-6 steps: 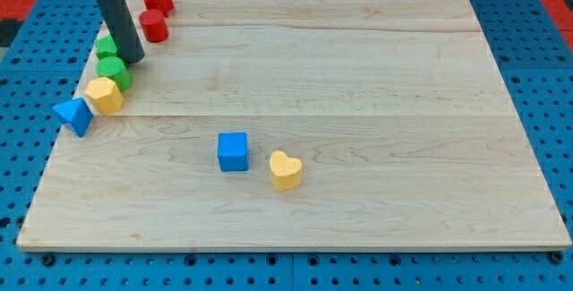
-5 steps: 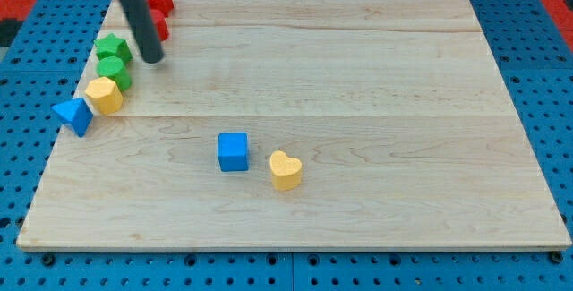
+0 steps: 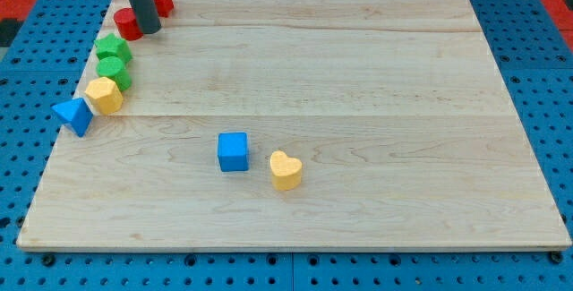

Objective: Push the red star on top of the red circle

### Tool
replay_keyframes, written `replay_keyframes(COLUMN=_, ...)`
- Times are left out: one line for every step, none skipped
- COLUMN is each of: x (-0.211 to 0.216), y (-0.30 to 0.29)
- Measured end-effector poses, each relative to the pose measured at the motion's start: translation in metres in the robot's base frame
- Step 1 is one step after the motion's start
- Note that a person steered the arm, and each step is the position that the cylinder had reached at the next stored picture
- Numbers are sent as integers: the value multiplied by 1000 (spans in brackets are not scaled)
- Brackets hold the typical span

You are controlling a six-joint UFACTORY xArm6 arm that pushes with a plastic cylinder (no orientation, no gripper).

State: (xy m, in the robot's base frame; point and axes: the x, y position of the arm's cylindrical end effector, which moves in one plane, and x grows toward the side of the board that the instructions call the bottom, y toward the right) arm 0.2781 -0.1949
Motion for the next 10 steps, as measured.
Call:
replay_keyframes(x=-22, y=55)
replay_keyframes(x=-51, y=79)
replay_keyframes(x=-61, y=49)
replay_keyframes(x=-61, y=13)
replay_keyframes(x=-61, y=13)
replay_keyframes(x=-61, y=-8)
replay_keyframes(x=-52, y=25)
replay_keyframes(x=-6, y=98)
replay_keyframes(x=70, y=100)
replay_keyframes(x=112, y=82)
